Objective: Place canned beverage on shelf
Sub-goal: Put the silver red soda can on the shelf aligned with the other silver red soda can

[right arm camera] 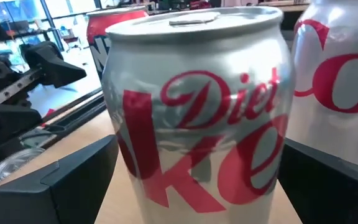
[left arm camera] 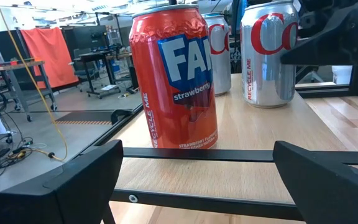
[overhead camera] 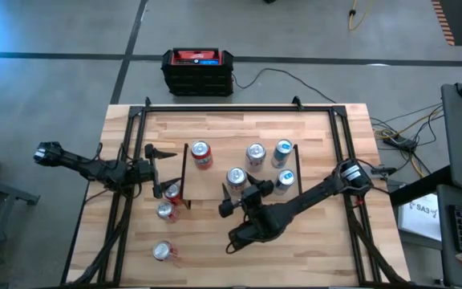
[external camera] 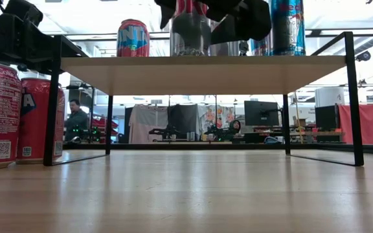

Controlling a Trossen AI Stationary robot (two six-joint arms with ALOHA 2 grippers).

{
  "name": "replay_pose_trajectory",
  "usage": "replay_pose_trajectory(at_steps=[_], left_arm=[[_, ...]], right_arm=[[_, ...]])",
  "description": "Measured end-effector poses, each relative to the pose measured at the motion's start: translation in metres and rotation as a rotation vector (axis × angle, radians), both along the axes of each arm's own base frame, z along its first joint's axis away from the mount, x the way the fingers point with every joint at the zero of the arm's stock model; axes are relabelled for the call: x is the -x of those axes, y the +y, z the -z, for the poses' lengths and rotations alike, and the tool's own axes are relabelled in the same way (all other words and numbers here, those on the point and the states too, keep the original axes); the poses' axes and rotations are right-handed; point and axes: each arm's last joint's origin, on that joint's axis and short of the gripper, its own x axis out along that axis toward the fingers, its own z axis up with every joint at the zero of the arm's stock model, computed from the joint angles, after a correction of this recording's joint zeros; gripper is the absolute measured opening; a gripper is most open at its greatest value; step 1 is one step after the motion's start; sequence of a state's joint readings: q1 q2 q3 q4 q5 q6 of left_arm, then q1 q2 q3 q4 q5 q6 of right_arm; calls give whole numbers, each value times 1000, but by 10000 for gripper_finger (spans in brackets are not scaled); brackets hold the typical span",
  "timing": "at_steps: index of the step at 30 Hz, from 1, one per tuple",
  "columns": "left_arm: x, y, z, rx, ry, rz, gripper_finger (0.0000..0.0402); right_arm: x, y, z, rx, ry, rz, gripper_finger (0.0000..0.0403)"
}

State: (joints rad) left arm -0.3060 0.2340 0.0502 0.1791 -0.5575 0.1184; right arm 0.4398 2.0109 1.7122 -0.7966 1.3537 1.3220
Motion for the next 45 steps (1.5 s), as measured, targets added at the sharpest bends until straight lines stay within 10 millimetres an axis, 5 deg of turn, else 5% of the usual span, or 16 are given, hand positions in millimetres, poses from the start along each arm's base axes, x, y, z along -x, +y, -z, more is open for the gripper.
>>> replay_pose_trajectory(at_steps=[45], left_arm=[[0,0,0,0,0,0,400]], right_arm=[[-15,-34,3,-7,123,24,400]])
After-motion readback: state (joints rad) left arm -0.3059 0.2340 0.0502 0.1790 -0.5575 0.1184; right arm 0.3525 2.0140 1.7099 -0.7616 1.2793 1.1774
